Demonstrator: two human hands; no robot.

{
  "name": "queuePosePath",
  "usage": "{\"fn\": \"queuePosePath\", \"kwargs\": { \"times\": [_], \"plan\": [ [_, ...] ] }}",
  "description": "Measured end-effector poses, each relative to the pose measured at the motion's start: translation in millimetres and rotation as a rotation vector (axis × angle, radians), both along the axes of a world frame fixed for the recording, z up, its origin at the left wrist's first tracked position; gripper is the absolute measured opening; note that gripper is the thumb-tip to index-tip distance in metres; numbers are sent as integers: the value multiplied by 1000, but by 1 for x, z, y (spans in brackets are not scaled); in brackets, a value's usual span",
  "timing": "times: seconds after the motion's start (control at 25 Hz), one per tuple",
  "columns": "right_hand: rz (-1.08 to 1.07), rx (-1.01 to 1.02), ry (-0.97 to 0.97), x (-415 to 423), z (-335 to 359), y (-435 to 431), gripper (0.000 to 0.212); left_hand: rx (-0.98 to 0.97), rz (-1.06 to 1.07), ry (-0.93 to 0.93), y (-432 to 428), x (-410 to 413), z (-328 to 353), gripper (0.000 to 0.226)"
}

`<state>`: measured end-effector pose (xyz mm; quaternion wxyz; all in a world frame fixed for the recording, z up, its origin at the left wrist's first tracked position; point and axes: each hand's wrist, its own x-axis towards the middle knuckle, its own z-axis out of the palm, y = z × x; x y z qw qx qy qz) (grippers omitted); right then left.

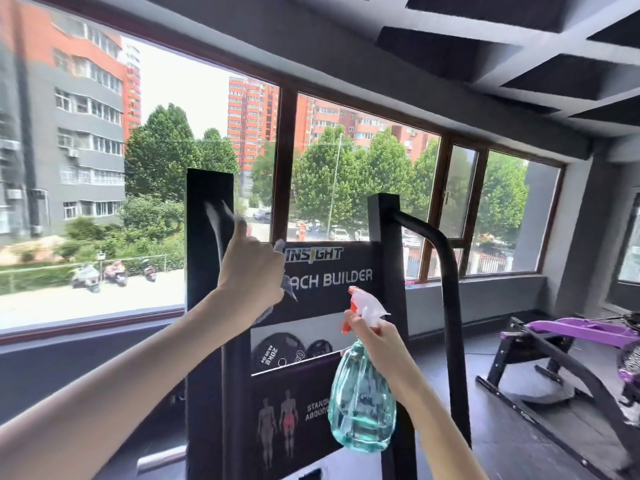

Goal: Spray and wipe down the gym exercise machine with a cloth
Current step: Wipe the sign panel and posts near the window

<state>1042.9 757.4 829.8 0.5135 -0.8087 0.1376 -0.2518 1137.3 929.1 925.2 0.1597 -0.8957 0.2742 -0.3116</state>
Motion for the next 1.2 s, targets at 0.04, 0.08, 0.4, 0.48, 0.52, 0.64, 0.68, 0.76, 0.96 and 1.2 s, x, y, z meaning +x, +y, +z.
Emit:
{"fn": "queuePosePath", "kwargs": {
  "times": [0.04, 0.08, 0.4, 0.48, 0.52, 0.64, 0.68, 0.76, 0.96, 1.2],
  "plan": [
    [11, 2, -12, 0, -1, -2, 37, -12, 11, -8, 0, 0, 0, 27],
    [28, 14, -28, 0, -1, -2, 35, -39, 12, -21, 0, 2, 0, 26],
    [92, -2, -119, 7, -11, 1, 24, -67, 130, -68, -3, 0, -4, 33],
    [215, -49, -138, 7, -17, 0, 27, -67, 146, -79, -4, 0, -5, 40],
    [256, -71, -133, 7, -21, 1, 31, -65, 145, -93, -4, 0, -5, 43],
    [156, -60, -30, 12, -47, -7, 34, -74, 127, -94, -7, 2, -6, 47],
    [119, -20, 16, 14, -58, -10, 38, -75, 120, -85, -7, 2, -7, 47],
    [113, 43, 85, 16, -79, -13, 40, -82, 104, -81, -7, 2, -7, 47],
    [48, 58, 229, 19, -116, -20, 44, -88, 82, -88, -6, 0, -10, 46],
    [-32, 54, 340, 15, -138, -22, 40, -115, 74, -115, -6, 2, -11, 45]
  ]
}}
